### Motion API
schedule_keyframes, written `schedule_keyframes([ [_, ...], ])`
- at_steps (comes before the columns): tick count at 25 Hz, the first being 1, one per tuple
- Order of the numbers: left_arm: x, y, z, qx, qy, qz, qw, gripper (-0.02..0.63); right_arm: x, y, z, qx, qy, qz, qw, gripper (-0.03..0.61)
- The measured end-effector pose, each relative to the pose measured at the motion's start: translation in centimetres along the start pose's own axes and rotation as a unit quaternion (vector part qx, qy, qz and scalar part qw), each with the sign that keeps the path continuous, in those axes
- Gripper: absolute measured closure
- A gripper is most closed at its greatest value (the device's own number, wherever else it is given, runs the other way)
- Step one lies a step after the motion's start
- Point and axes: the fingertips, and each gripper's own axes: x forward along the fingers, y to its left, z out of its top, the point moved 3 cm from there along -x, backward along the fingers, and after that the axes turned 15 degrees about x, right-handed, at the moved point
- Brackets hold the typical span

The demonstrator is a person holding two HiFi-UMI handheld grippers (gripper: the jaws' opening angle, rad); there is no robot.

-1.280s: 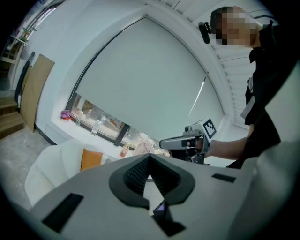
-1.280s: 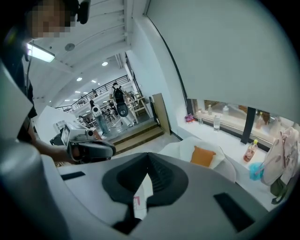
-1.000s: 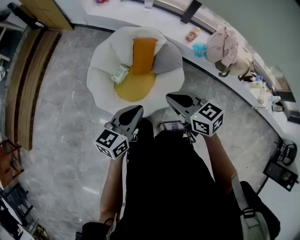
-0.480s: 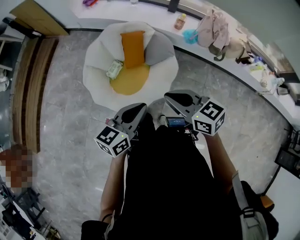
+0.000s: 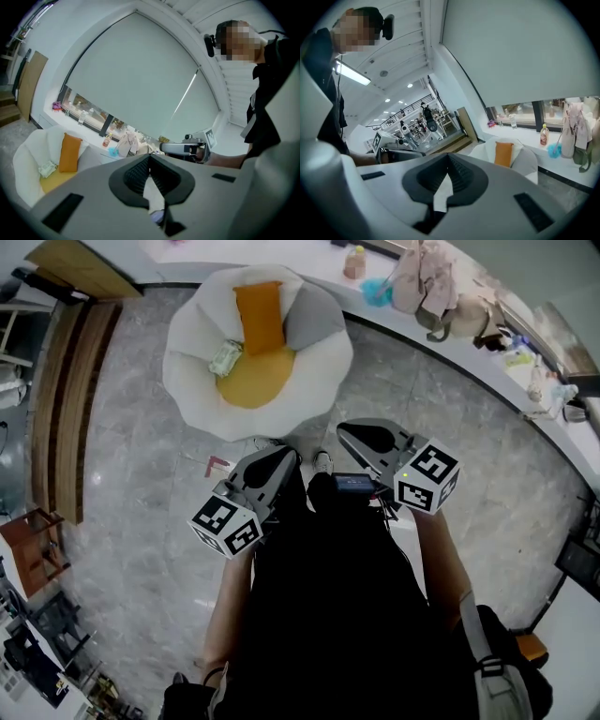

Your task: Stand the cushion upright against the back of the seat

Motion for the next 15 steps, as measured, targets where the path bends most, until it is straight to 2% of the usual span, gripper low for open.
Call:
schedule_keyframes([
  [8, -2.5, -1.7, 0.3, 0.008, -0.011, 0.032, 0.9994, 0.601, -0.1, 2.7, -1.6, -0.018, 0.006, 0.037, 0.999, 0.561],
  [12, -2.9, -1.9, 1.1, 0.012, -0.022, 0.024, 0.9994, 0.601, -0.1, 4.1, -1.4, -0.029, -0.003, 0.043, 0.999, 0.561],
  [15, -3.4, -2.2, 1.6, 0.030, -0.027, 0.010, 0.9991, 0.601, 0.1, 5.0, -1.3, -0.039, -0.010, 0.040, 0.998, 0.561],
])
